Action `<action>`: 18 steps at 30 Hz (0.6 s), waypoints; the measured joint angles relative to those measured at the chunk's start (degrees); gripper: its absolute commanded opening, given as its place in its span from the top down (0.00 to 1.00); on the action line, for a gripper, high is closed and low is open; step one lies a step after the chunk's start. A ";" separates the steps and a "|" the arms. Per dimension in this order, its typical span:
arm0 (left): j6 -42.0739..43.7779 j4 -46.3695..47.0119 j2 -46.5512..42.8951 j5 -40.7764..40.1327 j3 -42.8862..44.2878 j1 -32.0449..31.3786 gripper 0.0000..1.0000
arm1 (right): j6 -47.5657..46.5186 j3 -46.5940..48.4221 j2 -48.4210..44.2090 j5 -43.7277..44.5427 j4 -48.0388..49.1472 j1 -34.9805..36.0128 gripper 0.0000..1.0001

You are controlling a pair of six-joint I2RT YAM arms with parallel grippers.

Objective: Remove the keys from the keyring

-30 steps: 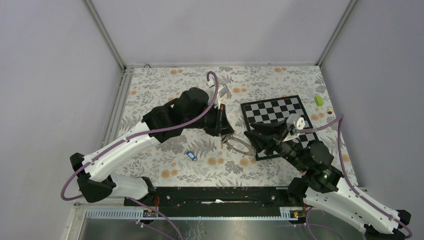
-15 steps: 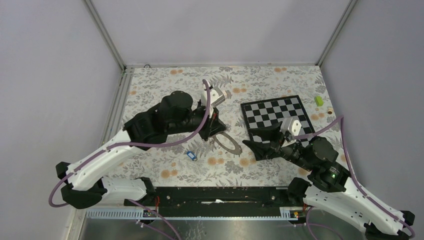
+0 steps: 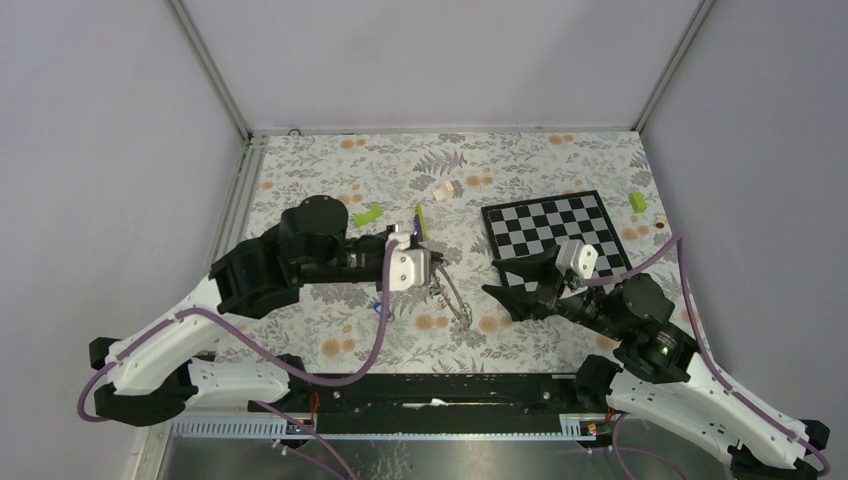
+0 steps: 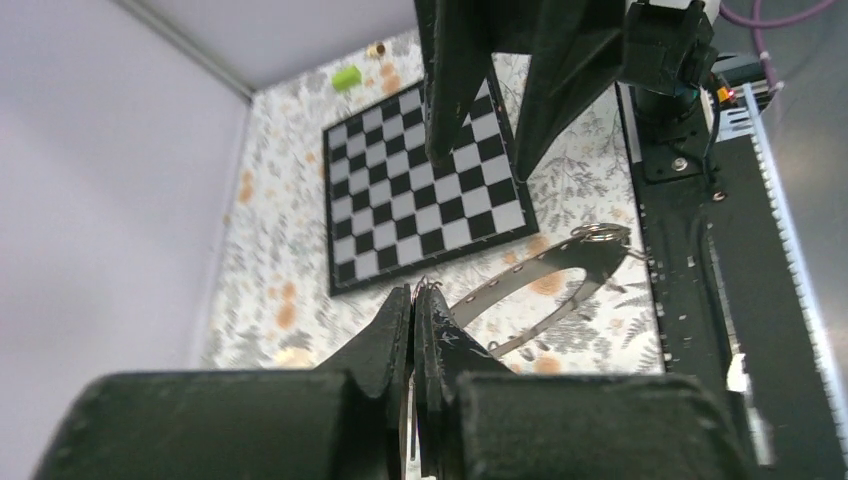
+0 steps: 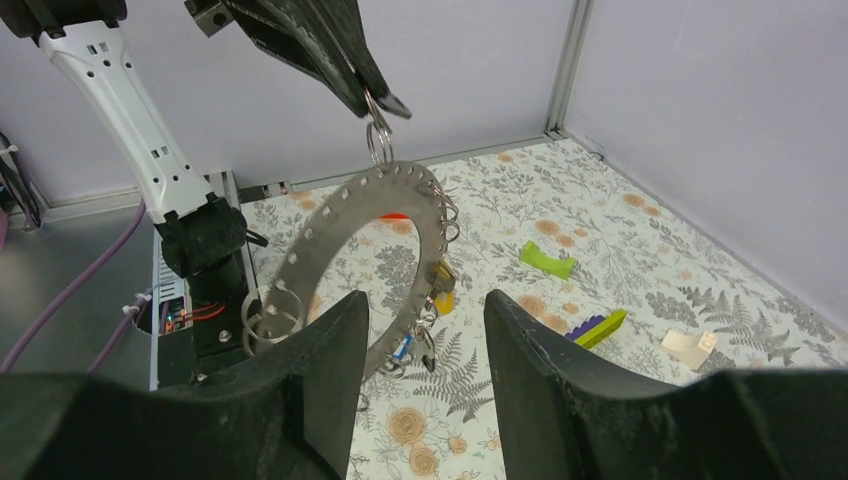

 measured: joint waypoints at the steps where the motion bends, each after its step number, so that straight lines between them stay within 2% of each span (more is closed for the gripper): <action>1: 2.95 -0.07 -0.74 1.05 -0.20 -0.02 1.00 | -0.26 0.00 0.00 -0.22 0.07 0.00 0.46; 11: 27.82 0.70 -6.93 9.11 -5.75 -0.04 1.00 | -6.29 0.04 0.55 -6.40 0.37 0.00 0.45; 18: 38.12 0.70 -5.75 9.64 -5.97 -0.04 1.00 | -8.94 1.38 0.52 -8.94 -0.35 0.00 0.45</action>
